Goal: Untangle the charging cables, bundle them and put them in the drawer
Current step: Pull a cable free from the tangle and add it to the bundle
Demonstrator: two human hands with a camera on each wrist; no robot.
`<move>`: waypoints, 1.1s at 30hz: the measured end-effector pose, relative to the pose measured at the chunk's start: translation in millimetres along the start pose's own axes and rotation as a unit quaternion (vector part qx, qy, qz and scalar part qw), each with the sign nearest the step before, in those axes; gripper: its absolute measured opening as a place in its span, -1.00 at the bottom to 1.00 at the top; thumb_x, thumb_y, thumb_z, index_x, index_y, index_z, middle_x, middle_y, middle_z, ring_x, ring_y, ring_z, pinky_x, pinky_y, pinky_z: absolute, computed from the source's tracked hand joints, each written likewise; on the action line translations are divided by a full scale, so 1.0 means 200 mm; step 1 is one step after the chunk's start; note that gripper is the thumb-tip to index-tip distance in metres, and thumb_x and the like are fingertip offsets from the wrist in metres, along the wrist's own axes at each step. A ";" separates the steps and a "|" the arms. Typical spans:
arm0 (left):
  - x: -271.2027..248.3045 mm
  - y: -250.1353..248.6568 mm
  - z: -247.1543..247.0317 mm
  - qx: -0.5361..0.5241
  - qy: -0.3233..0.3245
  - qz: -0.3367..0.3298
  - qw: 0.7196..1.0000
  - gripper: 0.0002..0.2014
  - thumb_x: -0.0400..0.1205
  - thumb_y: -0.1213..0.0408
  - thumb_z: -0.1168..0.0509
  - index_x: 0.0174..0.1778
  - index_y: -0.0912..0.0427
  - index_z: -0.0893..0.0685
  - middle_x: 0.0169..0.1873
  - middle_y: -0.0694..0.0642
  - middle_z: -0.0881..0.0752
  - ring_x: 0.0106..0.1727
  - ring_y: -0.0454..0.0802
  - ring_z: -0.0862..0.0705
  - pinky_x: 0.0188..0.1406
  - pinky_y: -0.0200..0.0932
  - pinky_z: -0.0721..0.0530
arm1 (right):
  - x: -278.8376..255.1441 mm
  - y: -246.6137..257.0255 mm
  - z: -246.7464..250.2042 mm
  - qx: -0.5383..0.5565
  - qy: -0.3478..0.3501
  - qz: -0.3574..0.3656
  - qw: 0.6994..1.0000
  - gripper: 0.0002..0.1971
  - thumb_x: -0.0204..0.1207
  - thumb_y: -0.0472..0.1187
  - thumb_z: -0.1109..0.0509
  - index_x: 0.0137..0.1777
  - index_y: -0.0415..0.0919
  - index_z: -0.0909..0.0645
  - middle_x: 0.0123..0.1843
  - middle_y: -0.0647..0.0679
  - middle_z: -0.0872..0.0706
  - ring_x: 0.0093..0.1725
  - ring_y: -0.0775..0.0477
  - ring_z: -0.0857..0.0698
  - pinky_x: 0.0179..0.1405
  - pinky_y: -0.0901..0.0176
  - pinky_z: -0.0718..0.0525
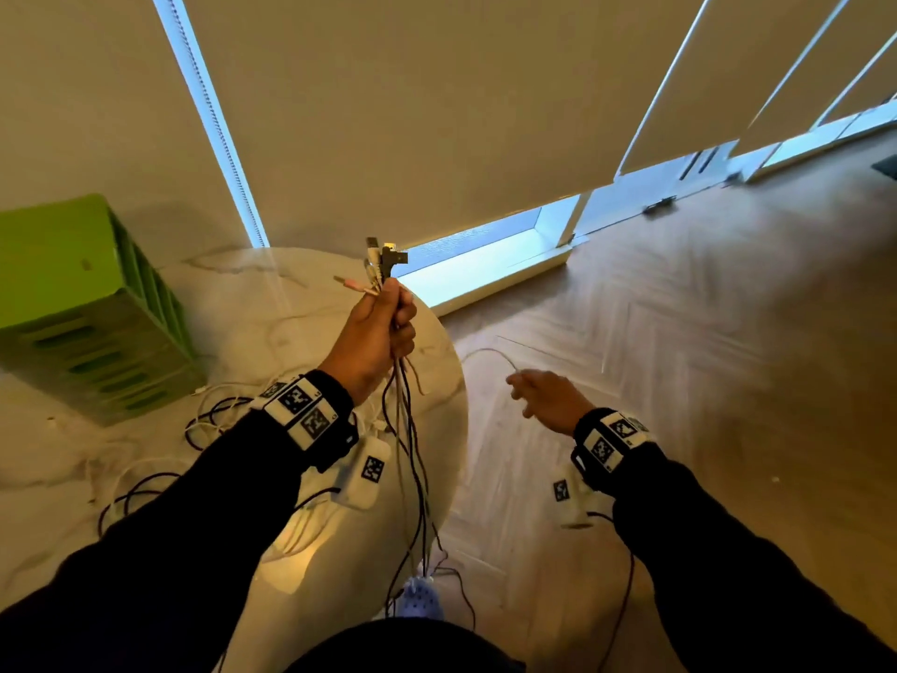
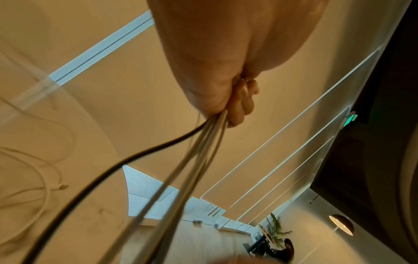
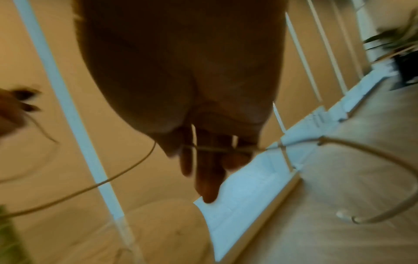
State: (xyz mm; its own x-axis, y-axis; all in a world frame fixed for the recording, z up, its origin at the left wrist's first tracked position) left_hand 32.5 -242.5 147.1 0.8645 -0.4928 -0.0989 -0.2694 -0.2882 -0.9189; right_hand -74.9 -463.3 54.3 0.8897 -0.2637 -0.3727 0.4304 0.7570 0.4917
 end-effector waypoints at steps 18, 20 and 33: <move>0.00 0.13 0.08 0.095 0.000 0.020 0.995 -0.64 0.85 0.08 -0.05 -0.10 0.22 -0.57 -0.37 0.05 -0.64 -0.30 -0.02 -0.68 -0.16 -0.10 -0.71 | -0.17 0.65 -0.14 0.149 -0.117 0.245 0.951 -0.84 0.71 -0.09 -0.37 0.03 -0.19 -0.63 -0.08 -0.06 -0.81 -0.17 0.10 -0.80 -0.12 0.28 -0.75; 0.00 0.11 0.12 0.082 -0.023 0.012 0.996 -0.62 0.85 0.08 -0.03 -0.08 0.25 -0.60 -0.32 0.11 -0.70 -0.21 0.06 -0.77 -0.09 -0.06 -0.78 | -0.15 0.61 -0.12 0.185 -0.108 0.224 0.951 -0.85 0.75 -0.09 -0.29 0.07 -0.17 -0.56 -0.01 -0.02 -0.79 -0.15 0.23 -0.81 -0.13 0.23 -0.81; 0.00 0.02 0.23 -0.016 -0.060 0.028 0.998 -0.65 0.87 0.11 -0.01 -0.22 0.13 -0.43 -0.55 -0.10 -0.25 -0.56 -0.18 -0.17 -0.56 -0.30 -0.19 | -0.09 0.03 -0.17 -0.213 0.236 -0.122 0.940 -0.11 0.45 0.26 -0.54 0.67 -0.15 -0.32 0.65 -0.13 -0.44 0.60 -0.19 -0.45 0.45 -0.01 -0.54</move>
State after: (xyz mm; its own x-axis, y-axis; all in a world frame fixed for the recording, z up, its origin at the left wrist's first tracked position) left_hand 51.0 -206.0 126.1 0.8919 -0.4077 -0.1958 -0.3302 -0.2909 -0.8980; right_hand -93.9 -434.3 37.7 0.5624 -0.2420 -0.7906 0.4234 0.9056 0.0240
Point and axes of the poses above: each hand's wrist, its own x-axis towards the middle knuckle, its own z-axis out of the back of the hand, y = z × x, the point moved 8 cm from there along x, towards the middle knuckle
